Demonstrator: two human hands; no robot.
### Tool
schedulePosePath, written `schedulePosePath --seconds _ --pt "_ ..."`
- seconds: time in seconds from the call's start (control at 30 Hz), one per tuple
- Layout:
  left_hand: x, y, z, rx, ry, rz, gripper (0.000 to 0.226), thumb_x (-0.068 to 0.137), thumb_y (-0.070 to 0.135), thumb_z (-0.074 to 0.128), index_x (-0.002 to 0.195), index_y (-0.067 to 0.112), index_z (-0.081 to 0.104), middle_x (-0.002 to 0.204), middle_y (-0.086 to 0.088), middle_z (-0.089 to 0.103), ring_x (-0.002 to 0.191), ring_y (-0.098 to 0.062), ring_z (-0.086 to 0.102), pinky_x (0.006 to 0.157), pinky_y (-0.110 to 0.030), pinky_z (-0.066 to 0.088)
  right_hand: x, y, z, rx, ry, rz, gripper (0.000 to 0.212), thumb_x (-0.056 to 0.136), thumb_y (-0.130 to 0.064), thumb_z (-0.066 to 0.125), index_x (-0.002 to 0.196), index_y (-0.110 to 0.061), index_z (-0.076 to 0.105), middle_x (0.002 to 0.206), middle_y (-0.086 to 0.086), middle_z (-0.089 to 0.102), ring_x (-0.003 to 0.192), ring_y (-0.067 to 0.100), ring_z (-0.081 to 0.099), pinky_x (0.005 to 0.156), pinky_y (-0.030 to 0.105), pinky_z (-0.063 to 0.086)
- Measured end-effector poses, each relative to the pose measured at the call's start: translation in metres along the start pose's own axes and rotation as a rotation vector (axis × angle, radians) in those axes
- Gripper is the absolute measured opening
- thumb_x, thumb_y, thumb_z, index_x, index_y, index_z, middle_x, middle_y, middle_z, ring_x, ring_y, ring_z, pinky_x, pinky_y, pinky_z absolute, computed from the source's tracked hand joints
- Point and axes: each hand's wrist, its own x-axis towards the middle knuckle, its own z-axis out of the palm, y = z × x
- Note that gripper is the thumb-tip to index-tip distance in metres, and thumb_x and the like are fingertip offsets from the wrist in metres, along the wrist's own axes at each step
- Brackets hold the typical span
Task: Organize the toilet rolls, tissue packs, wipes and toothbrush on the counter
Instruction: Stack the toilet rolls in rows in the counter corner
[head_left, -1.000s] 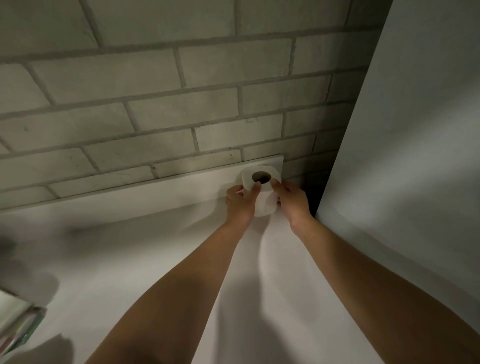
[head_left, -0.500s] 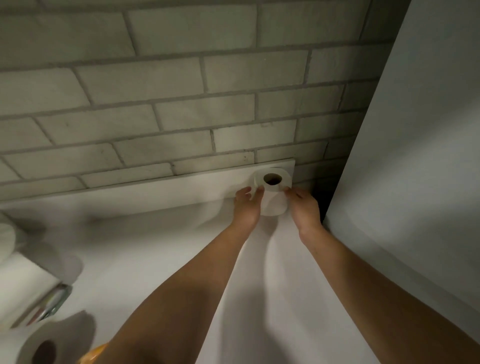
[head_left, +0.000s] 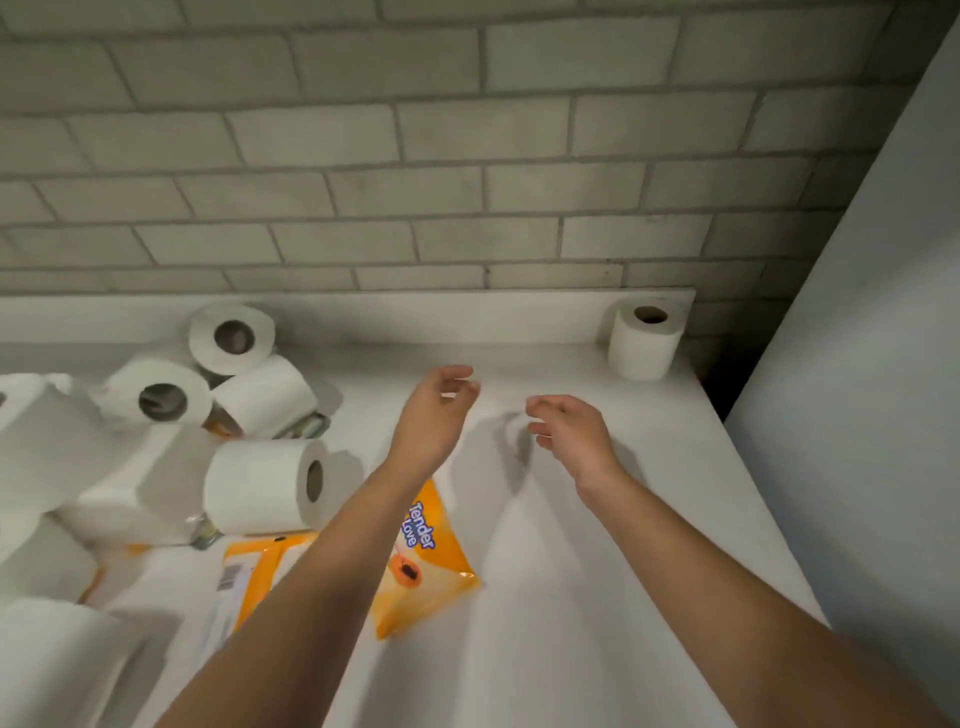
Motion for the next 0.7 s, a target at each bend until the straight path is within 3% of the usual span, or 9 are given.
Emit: schedulePosePath --seconds 0.07,0.17,0.27,0.33,0.43,0.57,0.7 --pt "-0.016 -0.009 -0.035 0.071 0.068 0.021 0.015 0.095 0.027 0.062 0.11 0.028 0.06 0.1 0.01 0.065 0.082 0.0 0.061 0.069 -0.006 0.043 -0.014 0.004 0.025 -0.01 -0.064 -0.001 0.008 0.09 -0.018 0.065 0.093 -0.012 0.069 0.09 0.003 0.068 0.081 0.018 0.065 0.074 0.021 0.051" --pt "-0.035 -0.027 -0.082 0.334 0.19 0.039 0.029 0.092 0.033 0.065 0.12 0.027 0.062 0.116 0.007 0.065 0.106 -0.012 0.061 0.089 -0.031 0.048 -0.033 0.01 0.06 -0.045 -0.155 0.008 0.011 0.092 -0.017 0.061 0.096 -0.01 0.068 0.09 0.001 0.067 0.073 0.011 0.062 0.058 0.013 0.045" --pt "-0.049 -0.043 -0.119 0.747 0.34 0.021 0.043 0.083 0.04 0.07 0.124 0.029 0.062 0.126 0.001 0.059 0.122 -0.024 0.051 0.1 -0.041 0.04 -0.048 0.015 0.093 -0.059 -0.216 0.024 0.013 0.093 -0.014 0.059 0.099 -0.01 0.07 0.095 0.0 0.068 0.073 0.008 0.062 0.071 0.021 0.051" --pt "-0.055 -0.054 -0.136 0.88 0.393 -0.016 0.055 0.076 0.046 0.075 0.126 0.027 0.062 0.133 -0.005 0.053 0.127 -0.029 0.045 0.103 -0.044 0.036 -0.056 0.018 0.113 -0.064 -0.254 0.031 0.014 0.093 -0.013 0.057 0.098 -0.011 0.071 0.097 0.001 0.069 0.077 0.009 0.063 0.085 0.03 0.052" --pt "-0.059 -0.068 -0.152 0.909 0.366 -0.099 0.069 0.072 0.055 0.076 0.132 0.028 0.055 0.141 -0.006 0.043 0.131 -0.028 0.039 0.104 -0.042 0.036 -0.065 0.022 0.14 -0.114 -0.294 0.024 0.019 0.093 -0.011 0.055 0.1 -0.011 0.073 0.101 0.0 0.07 0.088 0.012 0.064 0.093 0.031 0.051" --pt "-0.06 -0.071 -0.157 0.769 0.304 -0.132 0.082 0.073 0.056 0.075 0.141 0.024 0.042 0.143 -0.008 0.035 0.13 -0.031 0.04 0.103 -0.04 0.04 -0.072 0.027 0.16 -0.164 -0.309 0.032 0.028 0.092 -0.011 0.057 0.116 -0.012 0.071 0.112 -0.001 0.07 0.102 0.014 0.063 0.094 0.031 0.051" --pt "-0.055 -0.067 -0.168 0.667 0.254 -0.116 0.083 0.073 0.055 0.075 0.143 0.028 0.039 0.143 -0.004 0.033 0.132 -0.027 0.04 0.101 -0.038 0.042 -0.079 0.026 0.177 -0.127 -0.324 0.053 0.034 0.092 -0.017 0.06 0.126 -0.017 0.061 0.118 -0.001 0.065 0.114 0.017 0.061 0.102 0.034 0.048"
